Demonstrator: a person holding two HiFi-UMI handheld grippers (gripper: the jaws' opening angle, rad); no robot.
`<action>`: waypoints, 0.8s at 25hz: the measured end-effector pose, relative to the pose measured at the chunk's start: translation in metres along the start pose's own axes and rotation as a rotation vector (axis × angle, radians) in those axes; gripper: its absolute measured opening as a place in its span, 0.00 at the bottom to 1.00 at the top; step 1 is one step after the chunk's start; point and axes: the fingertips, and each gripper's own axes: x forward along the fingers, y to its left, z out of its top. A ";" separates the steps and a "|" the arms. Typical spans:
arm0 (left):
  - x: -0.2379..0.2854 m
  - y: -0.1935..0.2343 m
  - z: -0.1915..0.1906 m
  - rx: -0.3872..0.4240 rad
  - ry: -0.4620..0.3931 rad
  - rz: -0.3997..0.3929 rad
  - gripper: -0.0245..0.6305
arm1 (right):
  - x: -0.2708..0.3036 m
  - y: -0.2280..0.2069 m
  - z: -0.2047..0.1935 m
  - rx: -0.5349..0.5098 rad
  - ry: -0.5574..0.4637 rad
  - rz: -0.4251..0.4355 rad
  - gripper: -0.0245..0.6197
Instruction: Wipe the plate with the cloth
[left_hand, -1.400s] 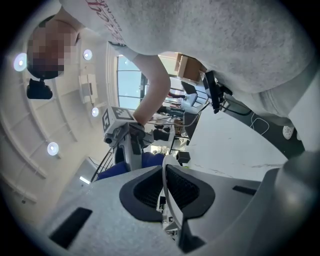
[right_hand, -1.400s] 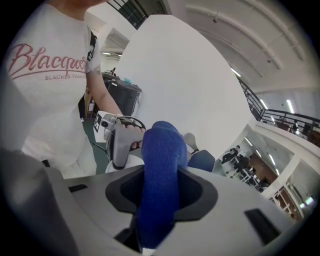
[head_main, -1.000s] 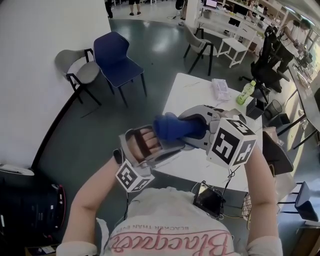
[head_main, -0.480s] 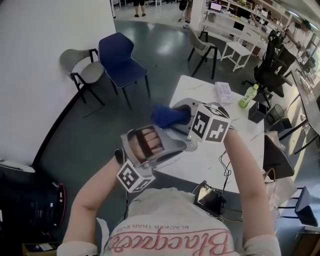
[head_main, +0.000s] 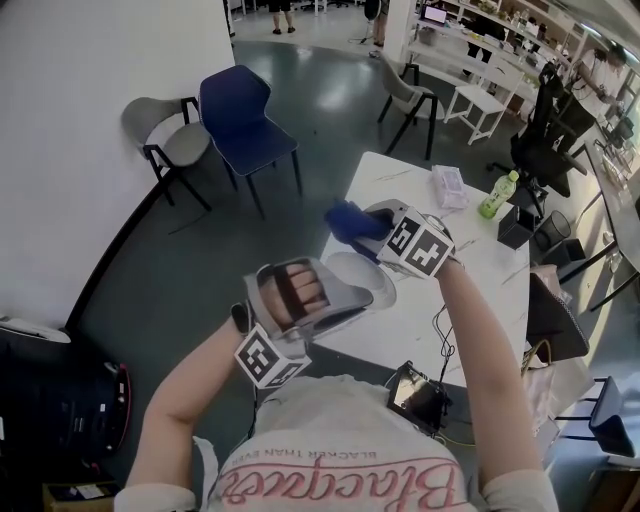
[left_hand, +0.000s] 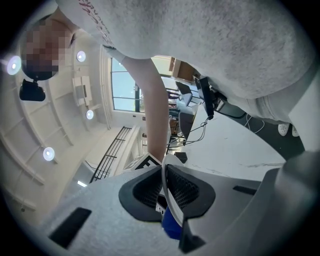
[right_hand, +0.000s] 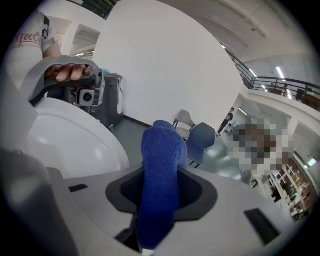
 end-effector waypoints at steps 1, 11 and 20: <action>0.000 0.001 -0.001 -0.008 0.003 0.005 0.07 | -0.001 -0.005 -0.008 0.023 0.003 -0.019 0.24; -0.006 0.029 -0.036 -0.316 0.062 0.153 0.07 | -0.046 -0.050 -0.049 0.484 -0.219 -0.235 0.24; -0.025 0.069 -0.086 -0.839 0.089 0.445 0.07 | -0.107 -0.034 -0.030 0.538 -0.396 -0.358 0.24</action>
